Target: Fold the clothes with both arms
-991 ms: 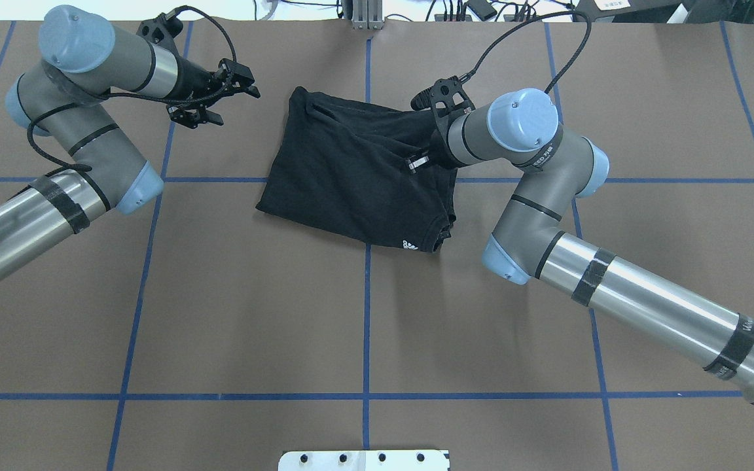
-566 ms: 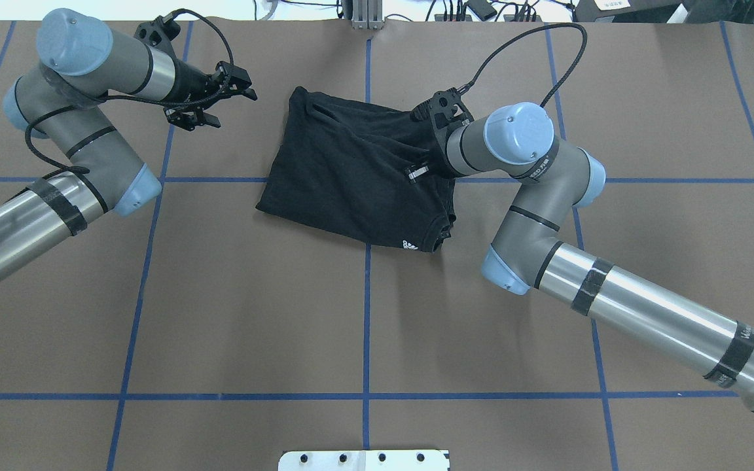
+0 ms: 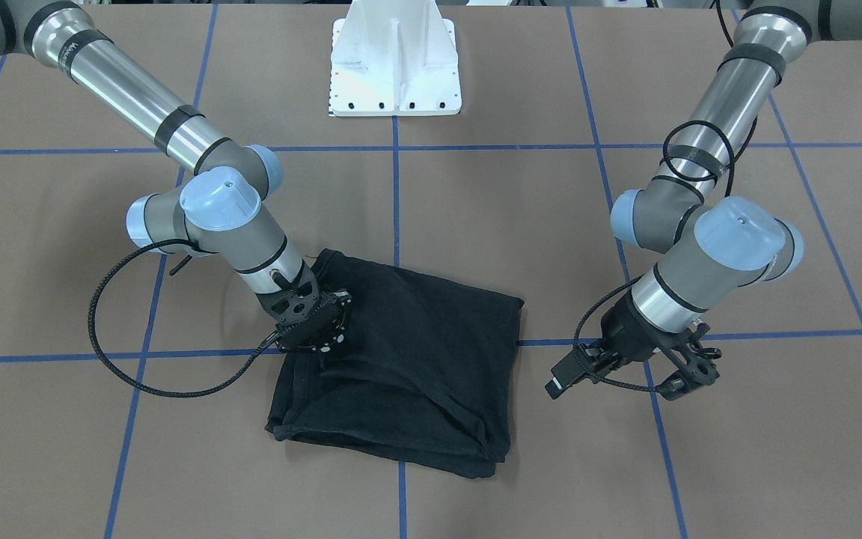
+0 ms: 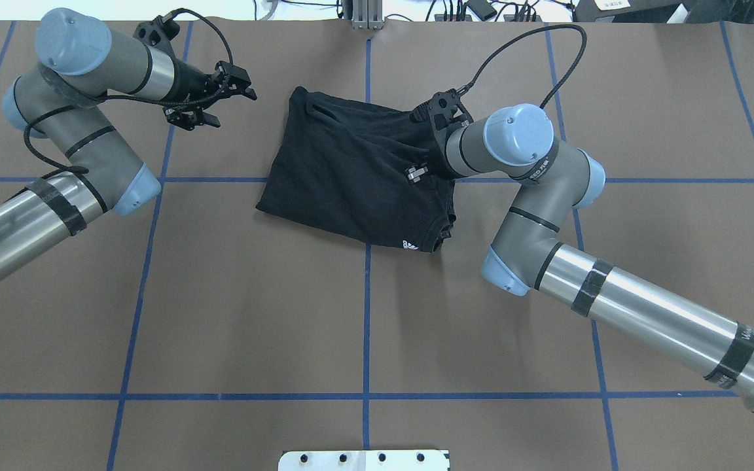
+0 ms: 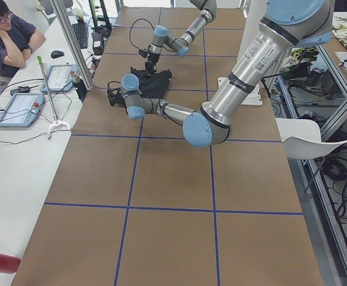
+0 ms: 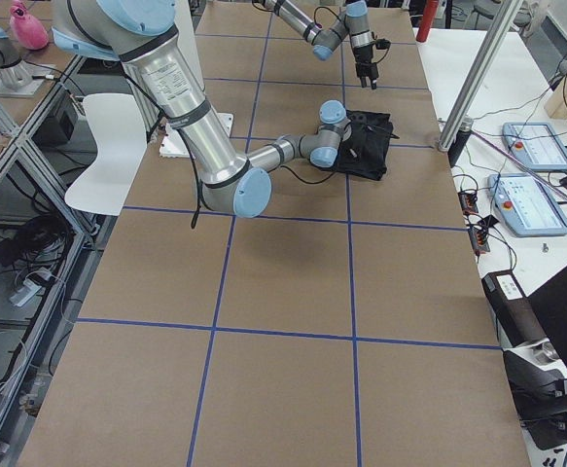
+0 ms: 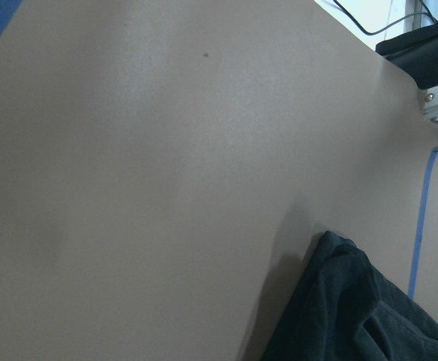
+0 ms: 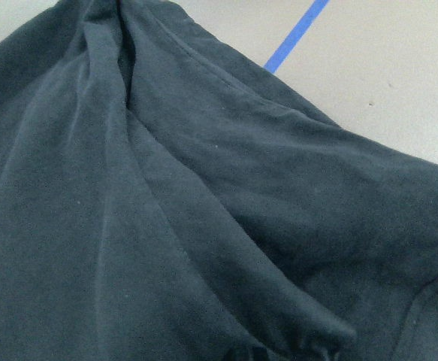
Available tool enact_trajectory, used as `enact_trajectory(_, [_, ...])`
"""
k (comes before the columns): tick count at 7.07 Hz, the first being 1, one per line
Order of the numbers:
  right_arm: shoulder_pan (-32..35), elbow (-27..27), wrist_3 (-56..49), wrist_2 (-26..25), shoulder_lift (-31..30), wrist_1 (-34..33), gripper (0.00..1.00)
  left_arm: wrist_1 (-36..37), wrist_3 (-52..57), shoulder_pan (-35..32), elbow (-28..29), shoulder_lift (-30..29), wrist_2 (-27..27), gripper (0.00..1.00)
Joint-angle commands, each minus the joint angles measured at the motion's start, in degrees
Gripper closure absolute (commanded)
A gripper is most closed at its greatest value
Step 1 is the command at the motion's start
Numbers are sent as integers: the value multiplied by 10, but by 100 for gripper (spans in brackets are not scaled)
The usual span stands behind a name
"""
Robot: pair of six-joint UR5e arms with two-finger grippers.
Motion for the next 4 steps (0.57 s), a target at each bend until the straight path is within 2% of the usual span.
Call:
enact_trajectory(1, [13,13,1,10,2,-2,100,0,-1,0,0,0,0,0])
enact_trajectory(2, [28,18,1,31,3,-4,100,0,-1,0,0,0,0,0])
enact_trajectory(4, [39,17,0,38,4,-5,100,1,-3,1,0,-1,0,0])
